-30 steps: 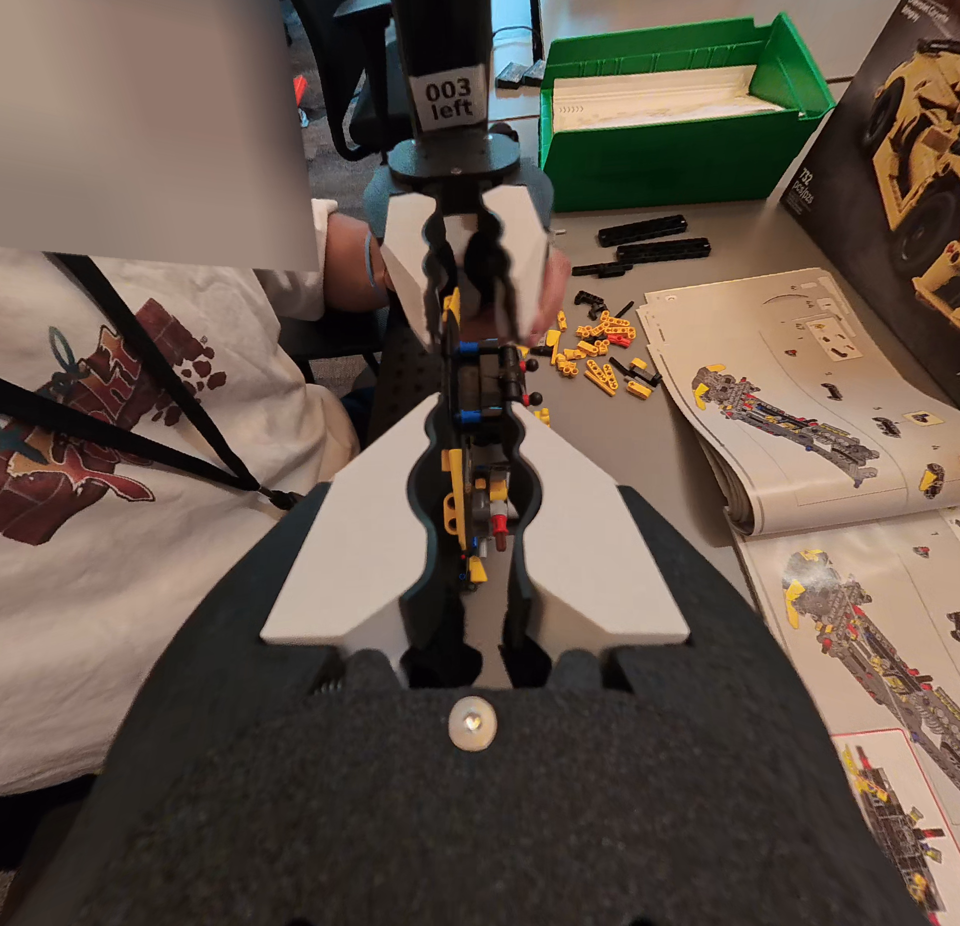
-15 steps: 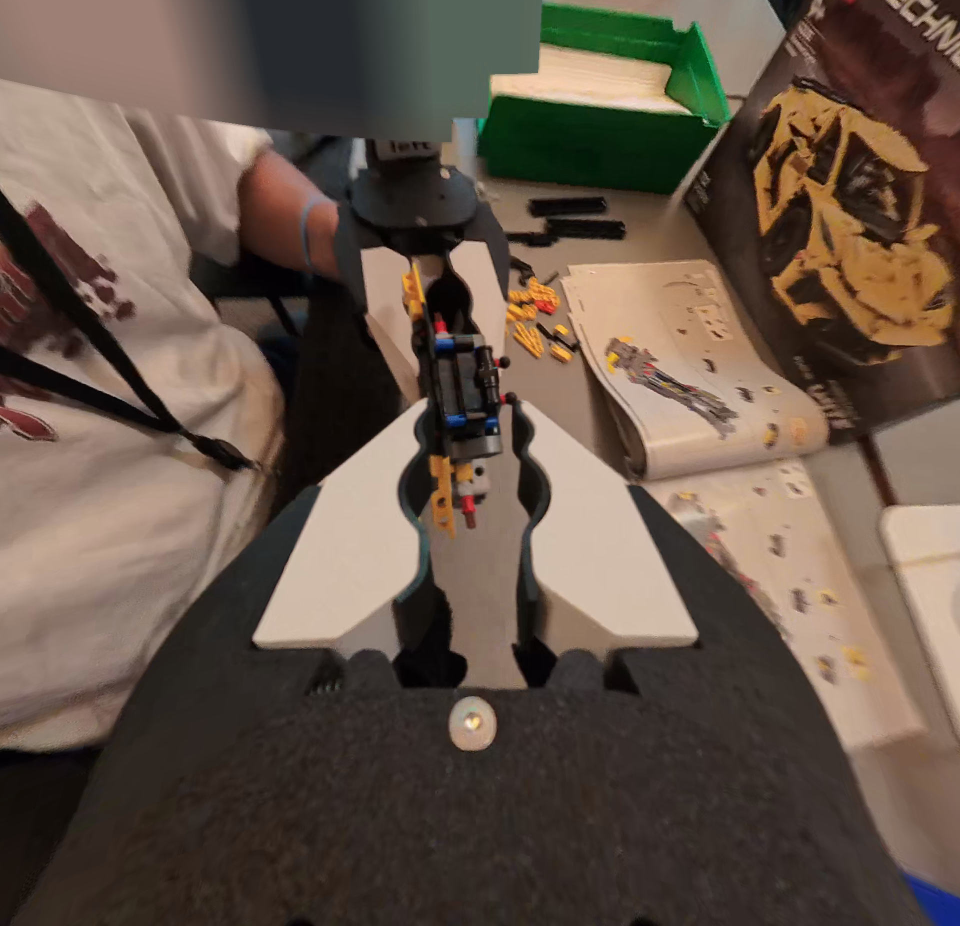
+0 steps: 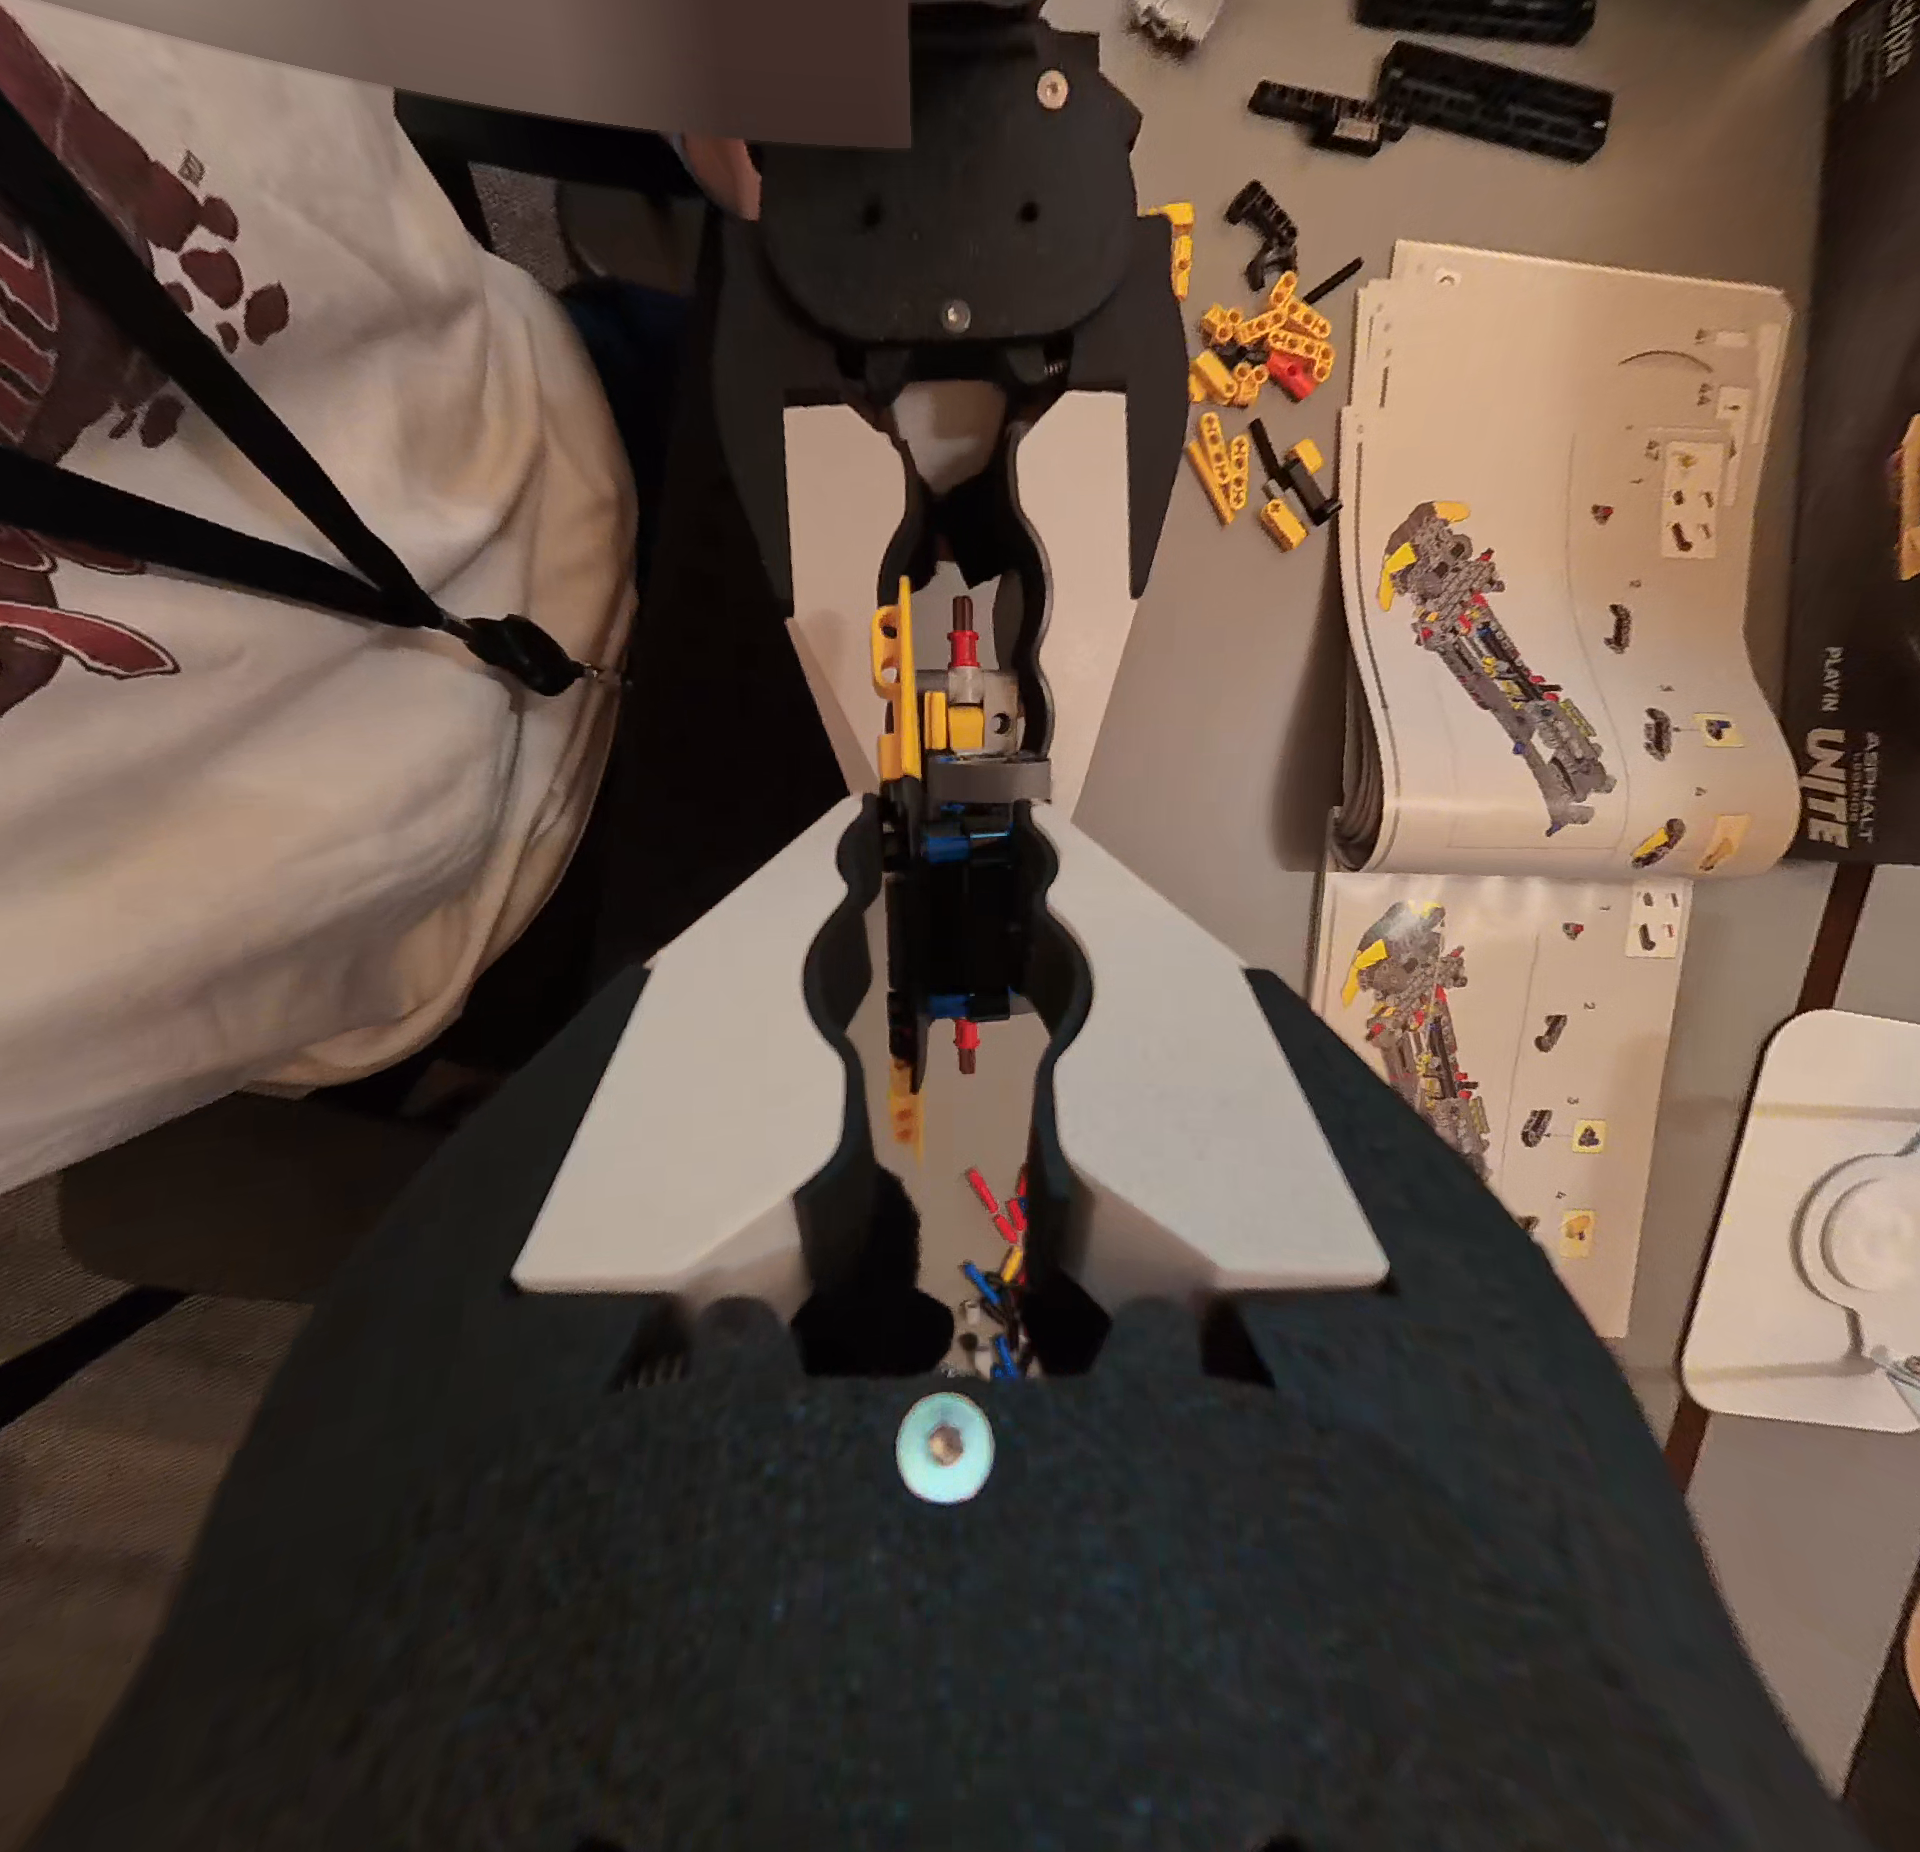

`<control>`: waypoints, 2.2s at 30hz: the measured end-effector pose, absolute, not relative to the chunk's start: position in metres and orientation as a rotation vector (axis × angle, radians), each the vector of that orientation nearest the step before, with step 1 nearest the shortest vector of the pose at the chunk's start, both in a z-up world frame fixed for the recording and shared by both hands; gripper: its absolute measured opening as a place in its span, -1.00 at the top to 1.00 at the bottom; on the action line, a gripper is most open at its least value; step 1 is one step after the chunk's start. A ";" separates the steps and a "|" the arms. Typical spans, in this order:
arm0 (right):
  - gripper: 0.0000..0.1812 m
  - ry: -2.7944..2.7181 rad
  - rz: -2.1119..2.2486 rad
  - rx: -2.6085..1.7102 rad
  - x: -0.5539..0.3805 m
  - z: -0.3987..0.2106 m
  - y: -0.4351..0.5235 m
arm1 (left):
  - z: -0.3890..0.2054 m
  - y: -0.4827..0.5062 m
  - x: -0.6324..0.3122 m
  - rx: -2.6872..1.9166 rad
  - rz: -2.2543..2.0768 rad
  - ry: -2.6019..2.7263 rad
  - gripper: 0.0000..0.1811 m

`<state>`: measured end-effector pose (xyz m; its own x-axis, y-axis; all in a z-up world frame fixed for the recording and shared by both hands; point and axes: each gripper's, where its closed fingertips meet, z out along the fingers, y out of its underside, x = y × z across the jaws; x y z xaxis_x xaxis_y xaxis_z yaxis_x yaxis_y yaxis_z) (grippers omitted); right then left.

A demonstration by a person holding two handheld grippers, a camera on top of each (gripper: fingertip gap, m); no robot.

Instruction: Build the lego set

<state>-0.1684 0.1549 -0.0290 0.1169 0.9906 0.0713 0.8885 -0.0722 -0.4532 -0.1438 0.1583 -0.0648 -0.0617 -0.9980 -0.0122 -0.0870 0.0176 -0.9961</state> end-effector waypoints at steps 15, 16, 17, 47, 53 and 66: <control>0.75 -1.874 0.341 -1.932 -0.168 -0.030 0.151 | -0.061 0.155 -0.143 -1.182 -1.187 1.274 0.71; 0.75 -1.837 0.346 -1.960 -0.168 -0.030 0.153 | -0.061 0.156 -0.143 -1.190 -1.210 1.268 0.71; 0.75 -1.789 0.368 -2.000 -0.168 -0.029 0.155 | -0.061 0.158 -0.143 -1.197 -1.236 1.263 0.71; 0.76 -1.819 0.118 -1.993 -0.166 -0.025 0.157 | -0.061 0.160 -0.147 -1.196 -1.207 1.245 0.71; 0.77 -1.841 0.063 -1.952 -0.166 -0.026 0.158 | -0.060 0.160 -0.148 -1.195 -1.202 1.233 0.71; 0.82 -1.824 -0.005 -1.871 -0.165 -0.025 0.159 | -0.059 0.158 -0.147 -1.175 -1.190 1.243 0.71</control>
